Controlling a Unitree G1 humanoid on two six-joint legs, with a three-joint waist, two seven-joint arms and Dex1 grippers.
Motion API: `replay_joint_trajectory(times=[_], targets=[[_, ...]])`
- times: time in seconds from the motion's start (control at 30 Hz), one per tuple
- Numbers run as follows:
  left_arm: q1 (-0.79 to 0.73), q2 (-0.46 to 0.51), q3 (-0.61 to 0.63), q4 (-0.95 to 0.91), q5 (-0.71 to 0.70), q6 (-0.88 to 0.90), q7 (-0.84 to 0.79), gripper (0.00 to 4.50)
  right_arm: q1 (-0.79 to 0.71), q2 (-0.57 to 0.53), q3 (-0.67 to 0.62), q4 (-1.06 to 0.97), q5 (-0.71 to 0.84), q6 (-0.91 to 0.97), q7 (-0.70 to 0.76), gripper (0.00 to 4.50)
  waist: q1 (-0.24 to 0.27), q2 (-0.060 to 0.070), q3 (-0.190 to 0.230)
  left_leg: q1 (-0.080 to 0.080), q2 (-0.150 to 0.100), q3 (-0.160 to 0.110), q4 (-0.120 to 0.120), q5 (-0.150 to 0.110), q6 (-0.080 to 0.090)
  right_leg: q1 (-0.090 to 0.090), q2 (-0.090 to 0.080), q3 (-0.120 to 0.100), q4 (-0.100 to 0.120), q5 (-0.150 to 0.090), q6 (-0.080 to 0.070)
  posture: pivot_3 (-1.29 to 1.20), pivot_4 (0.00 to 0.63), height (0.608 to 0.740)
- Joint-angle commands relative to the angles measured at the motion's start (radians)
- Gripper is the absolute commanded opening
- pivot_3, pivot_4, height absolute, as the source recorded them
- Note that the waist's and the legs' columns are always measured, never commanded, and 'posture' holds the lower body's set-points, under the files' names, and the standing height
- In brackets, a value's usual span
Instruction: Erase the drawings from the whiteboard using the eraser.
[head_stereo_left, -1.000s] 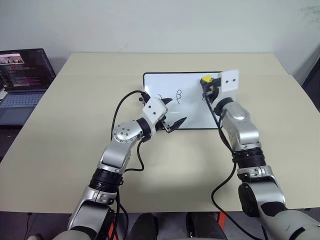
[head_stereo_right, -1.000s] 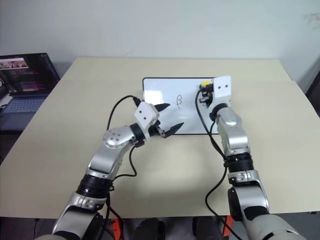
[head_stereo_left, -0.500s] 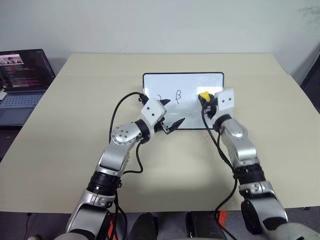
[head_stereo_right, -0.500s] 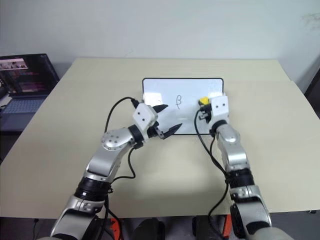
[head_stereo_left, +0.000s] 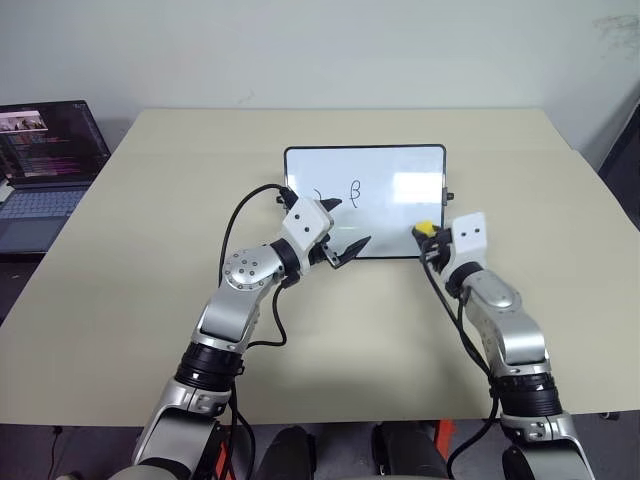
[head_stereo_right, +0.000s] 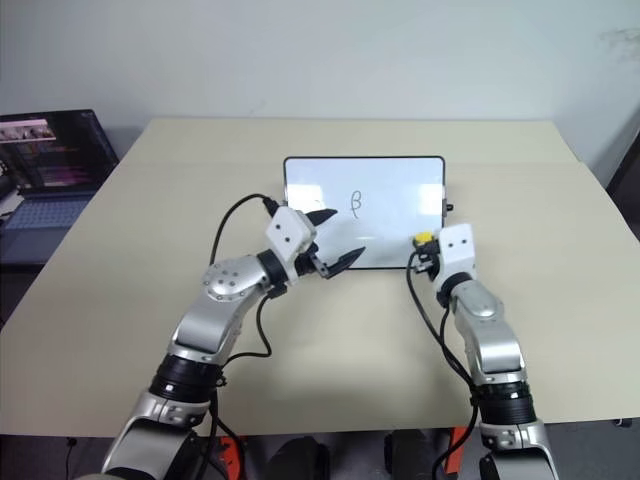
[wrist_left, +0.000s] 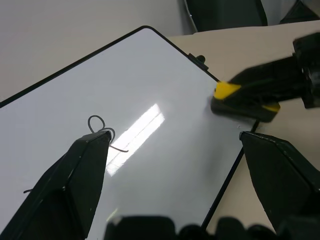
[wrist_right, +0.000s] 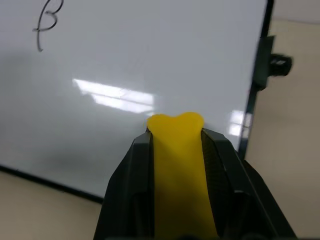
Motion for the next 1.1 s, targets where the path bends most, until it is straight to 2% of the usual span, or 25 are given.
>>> replay_joint_trajectory(times=[0.03, 0.2, 0.43, 0.57, 0.8, 1.1], targets=[[-0.021, -0.001, 0.006, -0.023, -0.007, -0.014, -0.001, 4.5, -0.08, 0.0, -0.026, -0.091, 0.025, 0.026, -0.015, 1.07, 0.001, 0.0, 0.0, 0.0, 0.0, 0.0, 0.0, 0.0, 0.0, -0.001, 0.0, 0.0, 0.0, 0.0, 0.0, 0.0, 0.15, 0.74], [0.022, 0.031, 0.036, -0.057, 0.009, 0.004, 0.03, 4.5, -0.178, 0.036, -0.015, -0.056, 0.026, 0.033, -0.038, 1.07, 0.0, 0.0, 0.0, -0.001, 0.0, 0.0, -0.002, 0.0, 0.0, -0.001, 0.0, 0.0, -0.001, 0.0, 0.0, 0.0, 0.15, 0.74], [0.09, 0.096, 0.108, -0.03, 0.03, 0.0, 0.096, 4.5, -0.236, 0.079, -0.003, 0.039, 0.019, -0.011, -0.042, 1.07, 0.001, 0.0, 0.0, -0.002, 0.0, 0.0, -0.002, 0.0, 0.0, -0.004, 0.0, 0.0, 0.0, 0.0, 0.0, 0.0, 0.15, 0.74], [0.084, 0.096, 0.109, -0.013, 0.028, -0.009, 0.101, 4.5, -0.26, 0.088, 0.005, 0.079, 0.016, -0.035, -0.032, 1.07, 0.004, 0.0, 0.0, -0.01, 0.0, -0.001, 0.001, 0.0, 0.0, -0.01, -0.001, -0.001, 0.0, 0.0, 0.0, 0.0, 0.15, 0.74], [0.047, 0.071, 0.09, 0.029, 0.037, -0.032, 0.105, 4.5, -0.332, 0.092, 0.012, 0.192, 0.009, -0.105, -0.017, 1.07, 0.002, 0.0, 0.0, -0.014, 0.0, -0.001, 0.001, 0.0, 0.0, -0.014, -0.001, -0.002, 0.0, 0.0, 0.0, 0.0, 0.15, 0.74], [0.01, 0.061, 0.077, 0.077, 0.042, -0.065, 0.091, 4.5, -0.5, 0.147, 0.033, 0.474, -0.015, -0.289, -0.023, 1.07, -0.006, 0.0, 0.0, -0.014, 0.0, 0.0, 0.0, 0.002, -0.003, -0.015, -0.001, -0.001, 0.001, 0.0, 0.0, 0.0, 0.15, 0.74]])
